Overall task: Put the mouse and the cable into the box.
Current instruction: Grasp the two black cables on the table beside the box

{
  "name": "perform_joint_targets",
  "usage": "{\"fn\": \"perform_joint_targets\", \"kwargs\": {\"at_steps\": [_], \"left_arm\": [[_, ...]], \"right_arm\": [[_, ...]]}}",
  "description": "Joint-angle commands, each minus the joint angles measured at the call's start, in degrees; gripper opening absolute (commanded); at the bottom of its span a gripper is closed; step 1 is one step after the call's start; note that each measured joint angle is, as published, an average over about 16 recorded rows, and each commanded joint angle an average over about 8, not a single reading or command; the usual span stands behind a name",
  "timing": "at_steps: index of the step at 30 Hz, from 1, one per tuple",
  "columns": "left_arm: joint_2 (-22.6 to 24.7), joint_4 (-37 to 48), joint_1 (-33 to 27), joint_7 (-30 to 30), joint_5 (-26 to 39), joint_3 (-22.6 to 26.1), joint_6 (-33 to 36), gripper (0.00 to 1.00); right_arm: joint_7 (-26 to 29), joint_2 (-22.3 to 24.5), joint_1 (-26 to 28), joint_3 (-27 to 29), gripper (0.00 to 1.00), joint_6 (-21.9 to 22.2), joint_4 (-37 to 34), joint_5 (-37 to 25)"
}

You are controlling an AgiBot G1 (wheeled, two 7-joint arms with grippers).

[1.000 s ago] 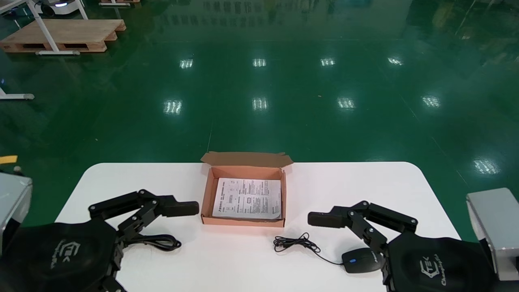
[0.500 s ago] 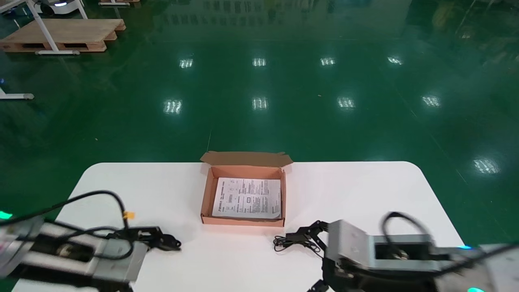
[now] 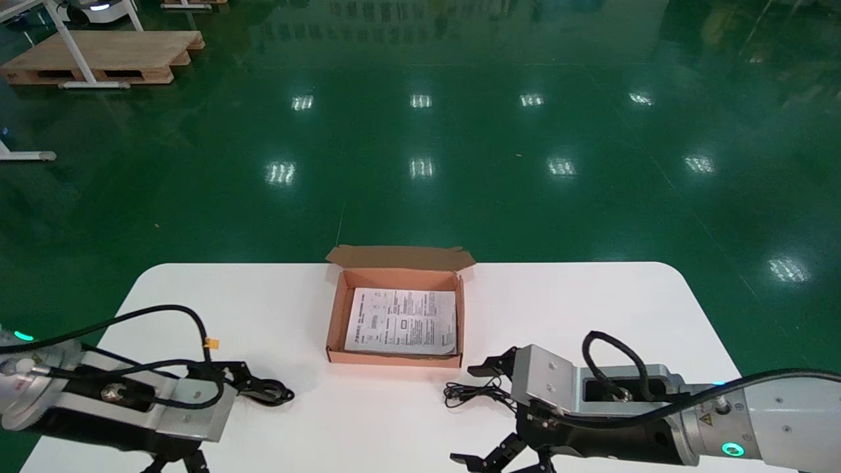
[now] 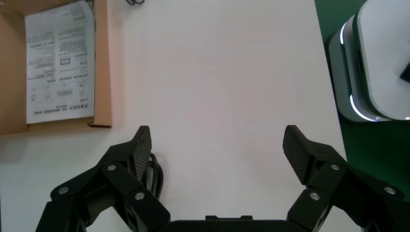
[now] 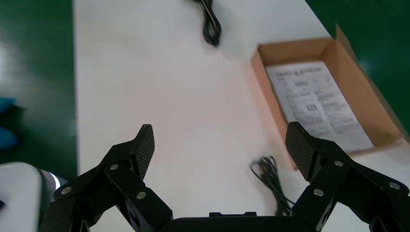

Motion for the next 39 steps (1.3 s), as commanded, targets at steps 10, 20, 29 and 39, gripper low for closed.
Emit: {"fn": "perform_joint_targets", "kwargs": {"at_steps": [10,20,29,39], "left_arm": [[7.14,10.54,2.14,5.71,14.09,4.42,-16.15,1.0],[15.51,27.31,0.2,13.83,17.72,5.62,-25.71,1.0],[19.78,38.33,-1.83,17.95,17.98,5.74,-29.03,1.0],[22.24,45.1,-3.89,20.53,17.84,5.69,-29.66,1.0]], "right_arm": [[0.14,-1.86,0.68,-0.93,1.0,2.49,1.66,-3.22],[2.08,1.13,-0.74,-0.28,1.0,1.86,5.98,-2.38],[2.47,2.31,-0.77,0.06,1.0,1.71,6.52,-2.37],[3.09,0.51,0.37,-2.23,1.0,2.26,4.84,-7.49]]}}
